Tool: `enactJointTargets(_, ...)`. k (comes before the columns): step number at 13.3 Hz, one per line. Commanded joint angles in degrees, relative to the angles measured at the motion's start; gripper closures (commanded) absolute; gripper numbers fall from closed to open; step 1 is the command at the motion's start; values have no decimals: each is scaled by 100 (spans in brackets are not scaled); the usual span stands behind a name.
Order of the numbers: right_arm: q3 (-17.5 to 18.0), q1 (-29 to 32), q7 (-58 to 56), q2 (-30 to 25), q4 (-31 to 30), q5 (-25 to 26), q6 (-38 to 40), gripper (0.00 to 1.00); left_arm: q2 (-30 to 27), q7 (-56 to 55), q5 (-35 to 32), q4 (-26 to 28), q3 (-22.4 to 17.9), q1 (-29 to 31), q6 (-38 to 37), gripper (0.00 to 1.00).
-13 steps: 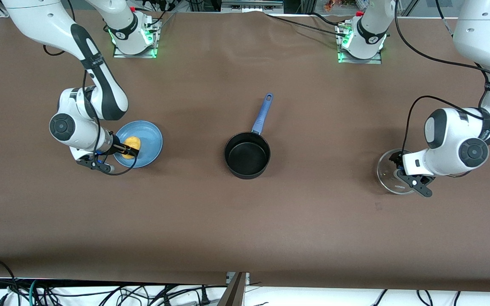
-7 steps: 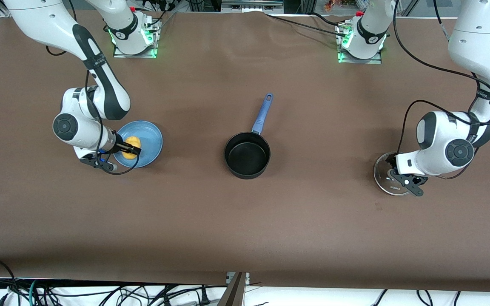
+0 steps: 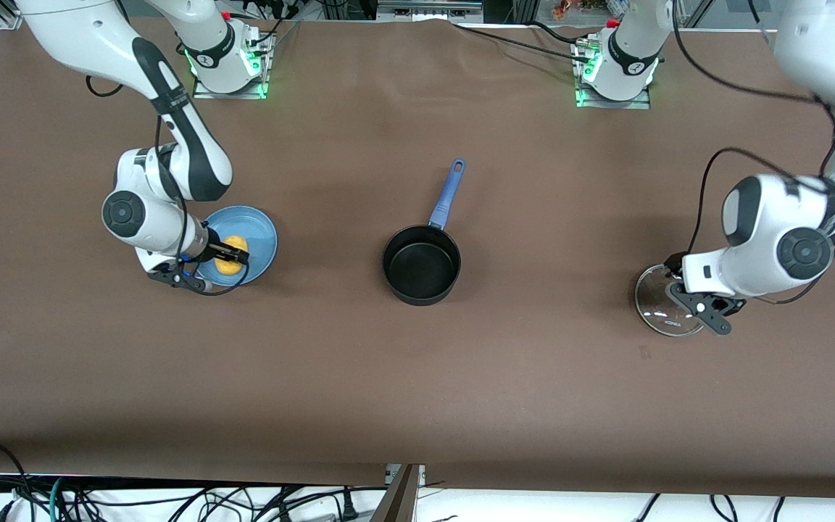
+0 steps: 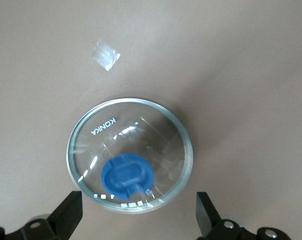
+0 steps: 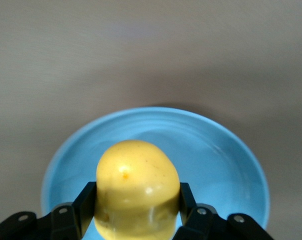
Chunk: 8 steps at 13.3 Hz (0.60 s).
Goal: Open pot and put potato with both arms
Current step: 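Set the glass lid on the table and open the left gripper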
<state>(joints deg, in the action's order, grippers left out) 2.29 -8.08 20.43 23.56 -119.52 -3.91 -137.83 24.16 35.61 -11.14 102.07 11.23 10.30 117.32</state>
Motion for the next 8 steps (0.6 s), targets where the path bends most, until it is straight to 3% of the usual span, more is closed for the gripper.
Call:
enactJointTargets(1, 17, -342, -100, -386, 173, -13, 168, 59, -639, -1129, -29, -702, 544, -20, -1557, 0)
enactJointTargets(3, 323, -571, -57, -405, 795, -13, 780, 59, -763, -2491, -37, -1459, 1186, -11, -2605, 0)
enactJointTargets(5, 377, -921, 13, -291, 1595, -48, 1572, 56, -1105, -3224, 198, -1592, 1276, -133, -2854, 0)
enactJointTargets(8, 386, -1685, 670, 165, 2431, -57, 1874, 56, -1124, -3253, 446, -2189, 1215, -90, -3504, 0)
